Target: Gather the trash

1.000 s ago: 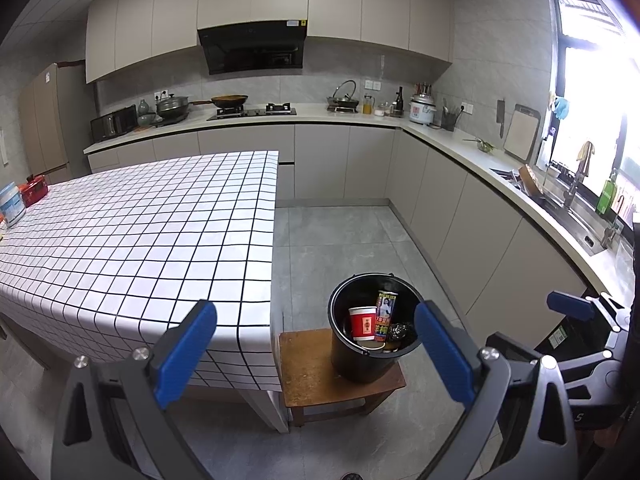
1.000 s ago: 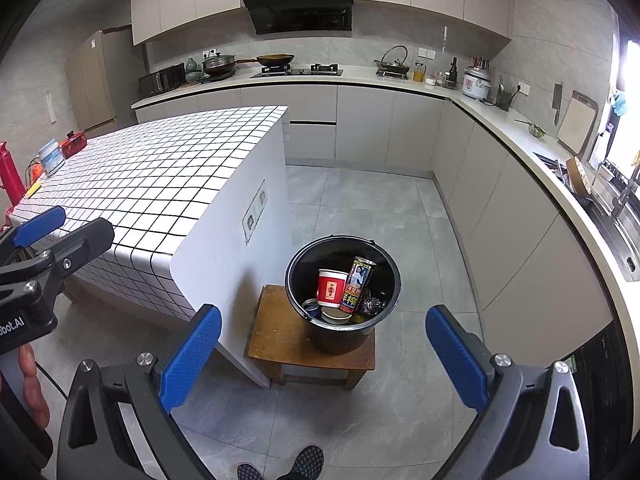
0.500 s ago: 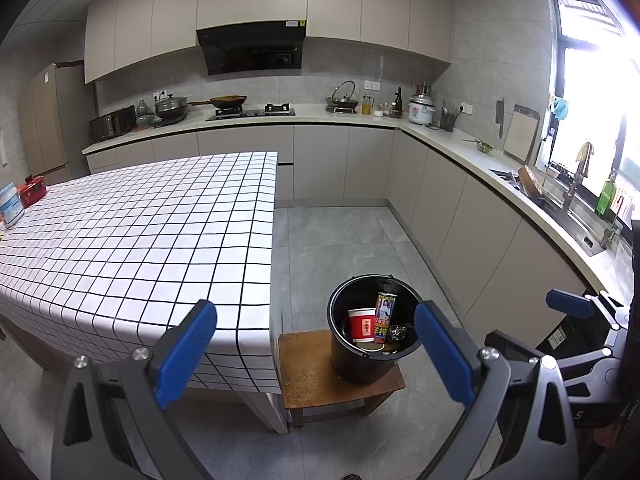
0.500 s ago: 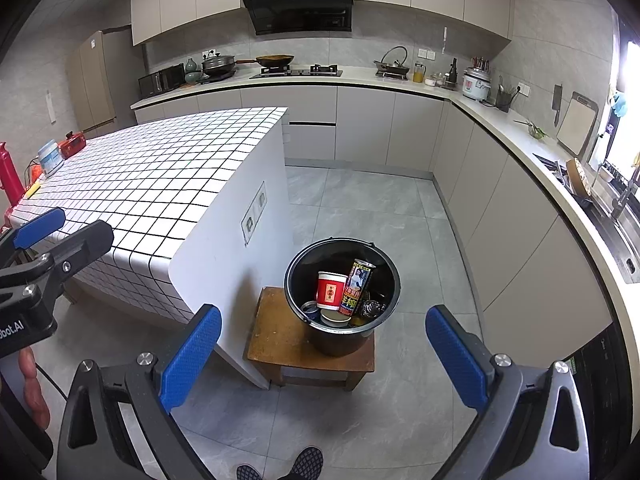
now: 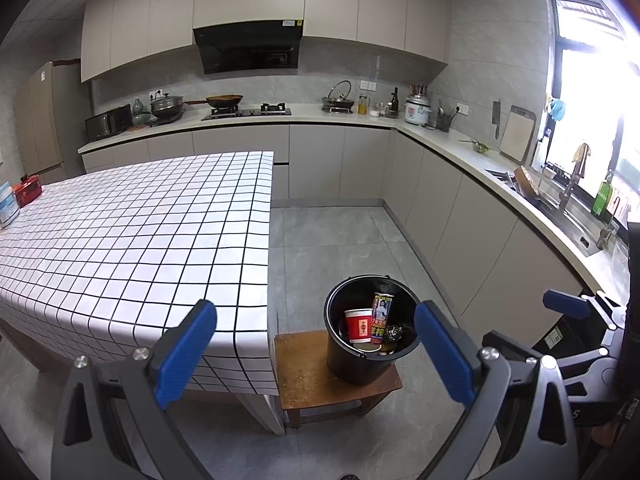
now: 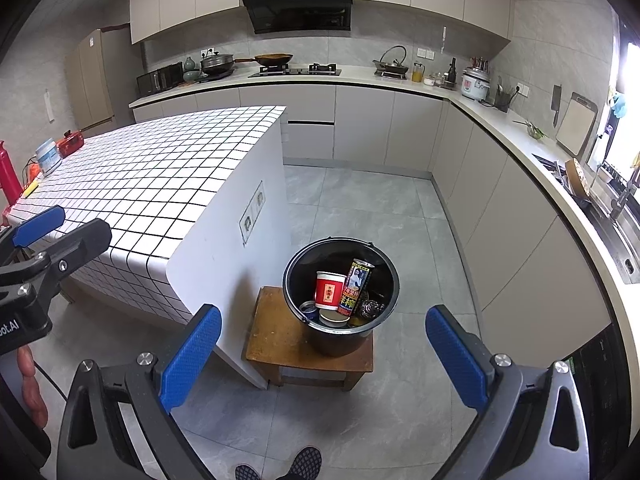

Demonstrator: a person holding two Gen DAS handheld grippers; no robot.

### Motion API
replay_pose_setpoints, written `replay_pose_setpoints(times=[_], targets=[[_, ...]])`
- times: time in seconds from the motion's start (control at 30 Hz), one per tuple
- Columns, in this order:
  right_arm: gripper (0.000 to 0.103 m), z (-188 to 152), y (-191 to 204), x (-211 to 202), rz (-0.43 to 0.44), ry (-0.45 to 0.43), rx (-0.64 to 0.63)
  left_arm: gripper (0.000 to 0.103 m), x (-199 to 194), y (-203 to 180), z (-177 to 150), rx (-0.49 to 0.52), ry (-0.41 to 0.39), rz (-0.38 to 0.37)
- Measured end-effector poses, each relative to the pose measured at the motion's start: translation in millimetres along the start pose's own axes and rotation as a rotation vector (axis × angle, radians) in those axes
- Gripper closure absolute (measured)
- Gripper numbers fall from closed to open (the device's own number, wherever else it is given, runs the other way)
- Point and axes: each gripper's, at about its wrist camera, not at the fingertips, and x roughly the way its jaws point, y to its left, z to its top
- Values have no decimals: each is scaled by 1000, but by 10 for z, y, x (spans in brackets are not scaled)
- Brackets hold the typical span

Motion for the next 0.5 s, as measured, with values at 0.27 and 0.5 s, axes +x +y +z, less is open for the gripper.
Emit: replay_pose_setpoints(times=[0.27,0.5], targets=[[0,-6,-23,40,-6,8,8,3,37,46,-9,-4,3,12],[0,-12,-48,82,-11,15,13,3,53,65,3,-21,1,-12]])
